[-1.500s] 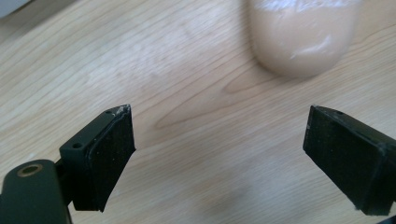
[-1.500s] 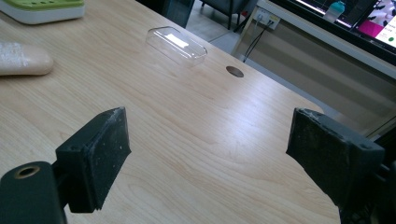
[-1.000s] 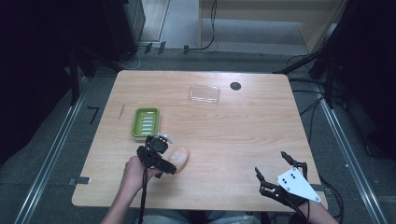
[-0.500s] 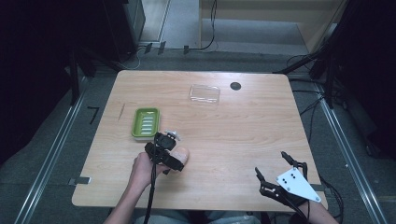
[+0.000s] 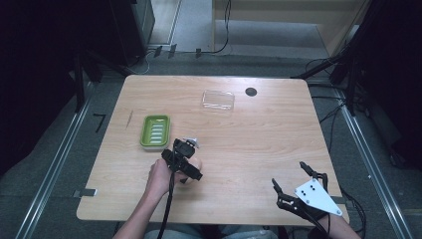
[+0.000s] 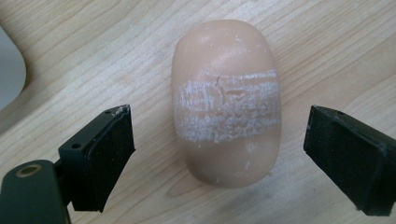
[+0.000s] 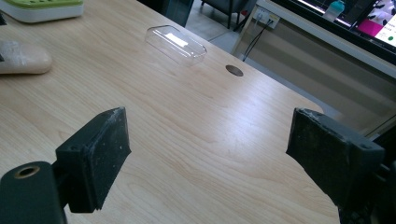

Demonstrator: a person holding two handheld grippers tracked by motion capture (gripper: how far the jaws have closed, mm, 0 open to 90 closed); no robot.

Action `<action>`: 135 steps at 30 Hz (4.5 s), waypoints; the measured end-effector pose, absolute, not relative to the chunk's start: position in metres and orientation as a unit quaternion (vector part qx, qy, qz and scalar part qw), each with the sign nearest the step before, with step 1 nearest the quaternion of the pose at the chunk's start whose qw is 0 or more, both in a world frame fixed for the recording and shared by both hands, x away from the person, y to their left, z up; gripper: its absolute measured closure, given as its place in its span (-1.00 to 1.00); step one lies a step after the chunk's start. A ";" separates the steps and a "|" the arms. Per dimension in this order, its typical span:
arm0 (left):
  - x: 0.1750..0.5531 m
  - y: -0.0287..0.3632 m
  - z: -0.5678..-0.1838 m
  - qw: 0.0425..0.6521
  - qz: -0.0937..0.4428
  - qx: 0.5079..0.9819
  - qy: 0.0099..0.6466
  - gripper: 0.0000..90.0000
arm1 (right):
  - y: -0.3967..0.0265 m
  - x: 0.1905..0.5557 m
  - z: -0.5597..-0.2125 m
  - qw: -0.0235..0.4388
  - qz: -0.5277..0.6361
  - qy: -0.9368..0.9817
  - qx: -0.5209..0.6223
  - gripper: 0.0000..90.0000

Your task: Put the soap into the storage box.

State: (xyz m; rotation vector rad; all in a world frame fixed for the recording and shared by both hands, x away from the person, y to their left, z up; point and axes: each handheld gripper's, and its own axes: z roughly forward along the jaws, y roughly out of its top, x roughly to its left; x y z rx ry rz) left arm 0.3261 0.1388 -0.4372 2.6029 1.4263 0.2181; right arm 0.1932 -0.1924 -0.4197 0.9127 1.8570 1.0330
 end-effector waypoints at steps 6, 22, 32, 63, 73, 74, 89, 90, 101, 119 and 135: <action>0.330 0.131 -0.442 0.074 0.075 0.875 0.472 -0.80 | -0.193 0.193 -0.420 0.403 0.410 0.734 0.362 -0.71; 0.331 0.130 -0.451 0.059 0.073 0.877 0.471 -0.59 | -0.193 0.193 -0.420 0.403 0.410 0.733 0.363 -0.71; 0.331 0.130 -0.455 0.057 0.070 0.879 0.469 -0.36 | -0.193 0.193 -0.420 0.405 0.410 0.732 0.363 -0.71; 0.331 0.134 -0.455 0.066 0.051 0.884 0.461 -0.25 | -0.193 0.192 -0.420 0.407 0.410 0.731 0.363 -0.71; 0.330 0.135 -0.452 0.071 0.052 0.887 0.454 -0.25 | -0.193 0.192 -0.420 0.408 0.411 0.730 0.363 -0.71; 0.330 0.136 -0.451 0.073 0.052 0.885 0.456 -0.25 | -0.193 0.192 -0.420 0.408 0.412 0.729 0.364 -0.71; 0.330 0.148 -0.443 0.079 0.058 0.881 0.462 -0.25 | -0.193 0.192 -0.419 0.408 0.411 0.729 0.364 -0.71; 0.330 0.148 -0.443 0.079 0.058 0.881 0.462 -0.25 | -0.193 0.192 -0.419 0.408 0.411 0.729 0.364 -0.71; 0.330 0.160 -0.439 0.084 0.061 0.877 0.470 -0.25 | -0.193 0.192 -0.420 0.409 0.411 0.729 0.363 -0.71; 0.329 0.175 -0.434 0.086 0.066 0.870 0.480 -0.25 | -0.193 0.192 -0.420 0.408 0.411 0.730 0.363 -0.71; 0.327 0.186 -0.430 0.088 0.069 0.864 0.491 -0.25 | -0.193 0.192 -0.419 0.408 0.411 0.730 0.363 -0.71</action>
